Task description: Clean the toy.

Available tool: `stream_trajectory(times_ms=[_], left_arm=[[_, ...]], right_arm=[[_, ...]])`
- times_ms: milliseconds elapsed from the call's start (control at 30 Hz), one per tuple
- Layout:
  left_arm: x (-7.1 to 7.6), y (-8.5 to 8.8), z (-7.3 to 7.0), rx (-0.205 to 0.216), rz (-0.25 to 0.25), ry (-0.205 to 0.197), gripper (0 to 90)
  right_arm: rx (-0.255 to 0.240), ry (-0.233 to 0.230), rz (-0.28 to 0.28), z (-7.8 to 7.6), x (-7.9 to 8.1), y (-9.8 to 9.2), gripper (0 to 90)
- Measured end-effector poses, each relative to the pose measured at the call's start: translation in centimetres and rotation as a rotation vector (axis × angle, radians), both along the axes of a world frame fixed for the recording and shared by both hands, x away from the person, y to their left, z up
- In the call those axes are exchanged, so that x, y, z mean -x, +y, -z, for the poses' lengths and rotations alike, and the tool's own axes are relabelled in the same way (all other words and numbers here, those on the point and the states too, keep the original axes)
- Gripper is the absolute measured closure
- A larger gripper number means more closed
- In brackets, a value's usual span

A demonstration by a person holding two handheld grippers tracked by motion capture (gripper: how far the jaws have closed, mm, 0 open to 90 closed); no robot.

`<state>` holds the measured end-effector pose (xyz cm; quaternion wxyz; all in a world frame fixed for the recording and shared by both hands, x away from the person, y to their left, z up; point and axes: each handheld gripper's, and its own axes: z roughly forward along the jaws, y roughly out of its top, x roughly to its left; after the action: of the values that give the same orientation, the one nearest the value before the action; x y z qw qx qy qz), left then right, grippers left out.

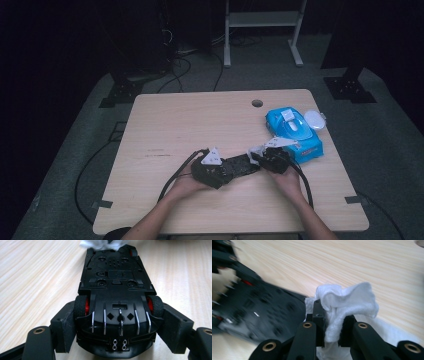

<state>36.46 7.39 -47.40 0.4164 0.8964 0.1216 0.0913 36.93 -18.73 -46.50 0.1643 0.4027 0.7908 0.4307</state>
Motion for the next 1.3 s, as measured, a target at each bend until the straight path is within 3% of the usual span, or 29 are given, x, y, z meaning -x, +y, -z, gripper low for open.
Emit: stream_trajectory(times_ms=[167,233,300,367,567,733,800,867,933,1067,1133,1300], left_arm=[[0.1,0.0,0.0,0.006,0.002,0.002,24.6],[0.0,0.0,0.0,0.012,0.0,0.009,24.6],[0.0,0.1,0.0,0.017,0.0,0.011,24.6],[0.0,0.0,0.0,0.019,-0.002,0.014,24.6],[0.0,-0.2,0.0,0.013,-0.005,0.005,24.6],[0.1,-0.4,0.0,0.005,-0.008,-0.001,24.6],[0.2,-0.4,0.0,0.003,-0.009,-0.004,24.6],[0.1,-0.4,-0.1,0.003,-0.008,-0.009,24.6],[0.1,-0.3,-0.1,0.006,-0.008,-0.009,24.6],[0.0,-0.2,-0.3,0.019,-0.009,-0.003,24.6],[0.0,-0.3,-0.3,0.012,-0.009,-0.008,24.7],[0.0,-0.4,-0.3,0.009,-0.013,-0.017,24.7]], right_arm=[[0.028,-0.024,-0.032,-0.2,0.1,0.9,78.8],[0.029,-0.011,0.003,0.0,-0.2,0.1,78.8],[0.001,0.017,0.029,0.2,-0.4,-0.7,78.9],[-0.014,0.022,0.036,0.2,-0.2,-0.6,79.3],[-0.027,0.019,-0.082,-0.6,0.7,2.9,79.7],[-0.09,0.026,-0.203,-1.1,1.7,5.9,79.6],[-0.07,0.008,-0.227,-1.1,1.9,6.7,79.6],[-0.058,0.0,-0.218,-1.2,1.5,6.5,79.6],[-0.028,-0.015,-0.173,-1.2,1.1,5.8,79.4],[-0.008,0.01,-0.093,-0.8,0.5,3.7,79.5],[-0.025,0.017,-0.089,-0.7,0.6,3.4,79.6],[-0.059,-0.001,-0.178,-1.1,1.4,5.3,79.5]])
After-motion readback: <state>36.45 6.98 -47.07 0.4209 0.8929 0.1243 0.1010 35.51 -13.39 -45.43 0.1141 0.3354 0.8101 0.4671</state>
